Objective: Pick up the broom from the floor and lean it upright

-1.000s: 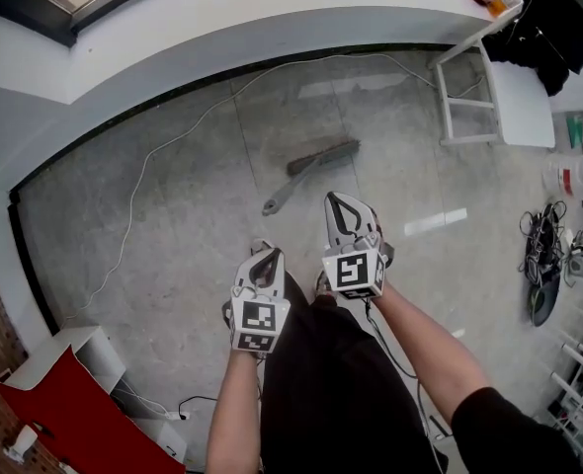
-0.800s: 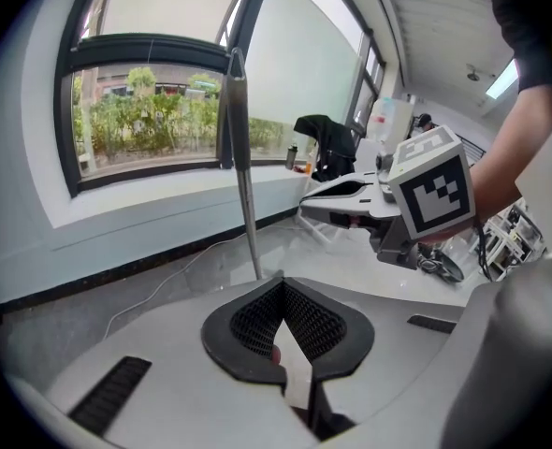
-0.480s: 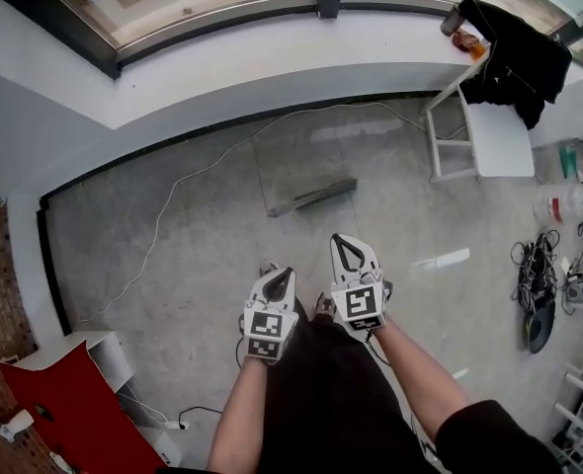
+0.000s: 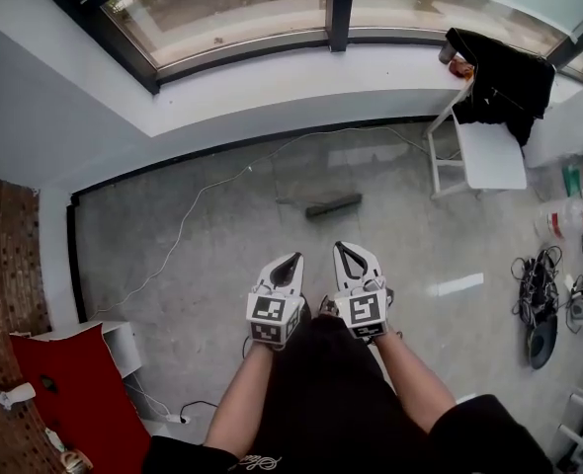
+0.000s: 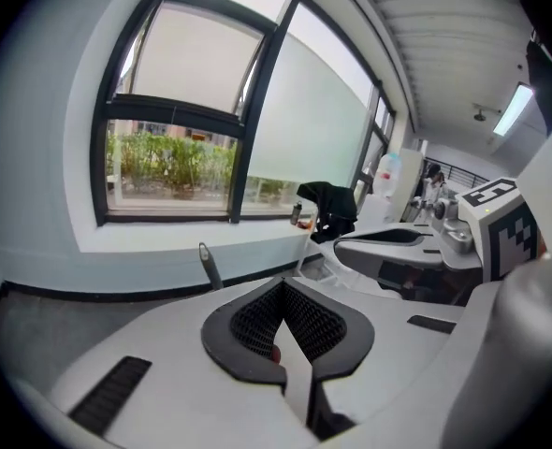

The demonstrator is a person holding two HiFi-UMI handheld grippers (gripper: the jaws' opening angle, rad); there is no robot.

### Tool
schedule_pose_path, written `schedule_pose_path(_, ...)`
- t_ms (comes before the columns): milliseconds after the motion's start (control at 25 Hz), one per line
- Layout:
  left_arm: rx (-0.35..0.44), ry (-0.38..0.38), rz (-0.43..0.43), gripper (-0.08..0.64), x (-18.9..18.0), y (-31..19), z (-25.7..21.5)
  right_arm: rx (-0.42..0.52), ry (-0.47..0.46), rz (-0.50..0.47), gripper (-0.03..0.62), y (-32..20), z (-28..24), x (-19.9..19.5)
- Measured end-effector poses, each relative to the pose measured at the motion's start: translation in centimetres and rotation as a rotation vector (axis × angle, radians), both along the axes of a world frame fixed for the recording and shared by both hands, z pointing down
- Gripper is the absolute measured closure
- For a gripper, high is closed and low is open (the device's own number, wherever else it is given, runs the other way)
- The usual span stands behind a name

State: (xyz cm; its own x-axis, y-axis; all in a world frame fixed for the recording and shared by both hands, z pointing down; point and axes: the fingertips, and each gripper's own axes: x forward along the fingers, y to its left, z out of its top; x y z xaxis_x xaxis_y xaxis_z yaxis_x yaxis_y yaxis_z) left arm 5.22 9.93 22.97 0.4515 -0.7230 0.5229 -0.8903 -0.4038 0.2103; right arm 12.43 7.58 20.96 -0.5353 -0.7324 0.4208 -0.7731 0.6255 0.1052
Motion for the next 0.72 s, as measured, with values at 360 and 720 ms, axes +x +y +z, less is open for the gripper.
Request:
schedule_pose_path(360, 0.162, 0.03, -0.06, 0.554, 1.1, 1.9, -8.2, 0.1, -0.096, -0.024, 0.584, 3.0, -8.8, 0.6)
schedule_pose_path(720, 0.184, 0.034, 0.0, 0.554, 3.6, 2.4, -9.3, 0.122, -0.137, 0.012, 0.584, 3.2, -11.1, 3.0)
